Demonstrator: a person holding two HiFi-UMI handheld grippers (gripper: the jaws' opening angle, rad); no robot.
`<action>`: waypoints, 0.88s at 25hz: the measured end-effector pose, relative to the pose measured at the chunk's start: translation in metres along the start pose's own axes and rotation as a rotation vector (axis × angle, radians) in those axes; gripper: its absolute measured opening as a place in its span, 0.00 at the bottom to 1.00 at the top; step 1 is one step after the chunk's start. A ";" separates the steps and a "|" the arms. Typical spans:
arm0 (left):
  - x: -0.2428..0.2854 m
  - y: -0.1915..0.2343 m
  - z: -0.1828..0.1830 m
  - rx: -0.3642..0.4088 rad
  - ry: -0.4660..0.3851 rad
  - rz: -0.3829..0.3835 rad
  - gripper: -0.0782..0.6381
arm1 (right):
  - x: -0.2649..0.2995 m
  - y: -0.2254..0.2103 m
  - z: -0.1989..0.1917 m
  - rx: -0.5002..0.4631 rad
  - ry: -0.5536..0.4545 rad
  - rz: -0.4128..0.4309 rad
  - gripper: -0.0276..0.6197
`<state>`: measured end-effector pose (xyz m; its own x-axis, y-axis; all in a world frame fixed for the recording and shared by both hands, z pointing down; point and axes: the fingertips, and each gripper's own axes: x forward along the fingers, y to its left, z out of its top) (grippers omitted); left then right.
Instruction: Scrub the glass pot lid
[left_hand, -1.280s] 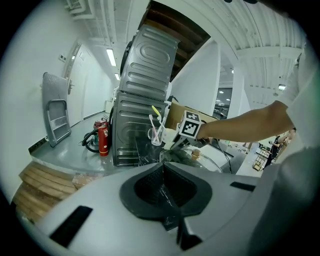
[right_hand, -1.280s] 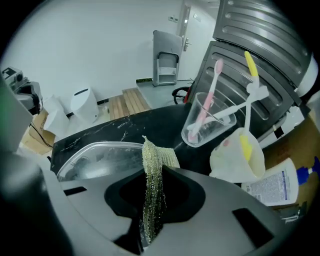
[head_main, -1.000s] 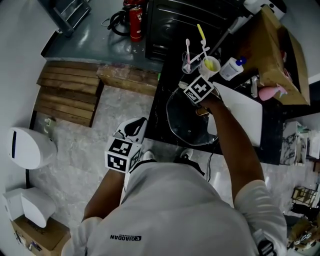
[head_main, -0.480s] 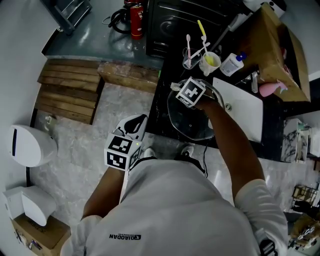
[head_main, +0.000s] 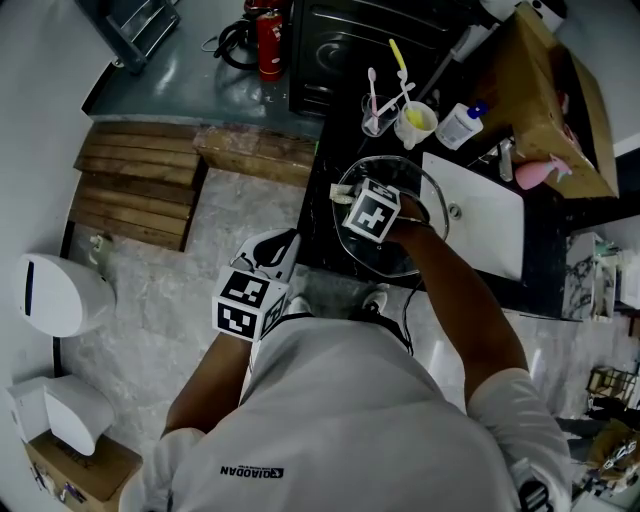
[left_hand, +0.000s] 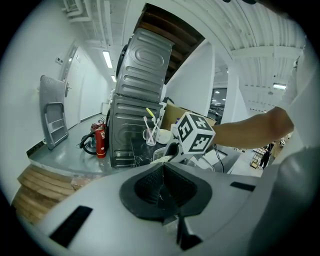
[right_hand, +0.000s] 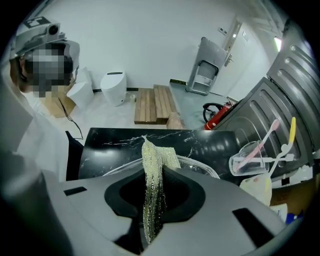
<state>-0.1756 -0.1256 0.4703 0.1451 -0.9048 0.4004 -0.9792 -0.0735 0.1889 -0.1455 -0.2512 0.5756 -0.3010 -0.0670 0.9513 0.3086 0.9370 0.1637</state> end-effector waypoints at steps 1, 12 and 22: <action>0.000 -0.001 0.000 0.003 0.000 -0.003 0.13 | -0.002 0.005 -0.001 -0.011 0.001 -0.007 0.17; 0.014 -0.011 -0.003 0.017 0.026 -0.058 0.13 | -0.008 0.048 -0.014 -0.013 -0.077 -0.064 0.17; 0.023 -0.020 -0.004 0.023 0.049 -0.088 0.13 | -0.013 0.063 -0.016 0.108 -0.174 -0.064 0.17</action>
<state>-0.1519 -0.1427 0.4793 0.2373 -0.8727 0.4266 -0.9652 -0.1623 0.2049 -0.1074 -0.1969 0.5780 -0.4706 -0.0760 0.8791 0.1883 0.9647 0.1842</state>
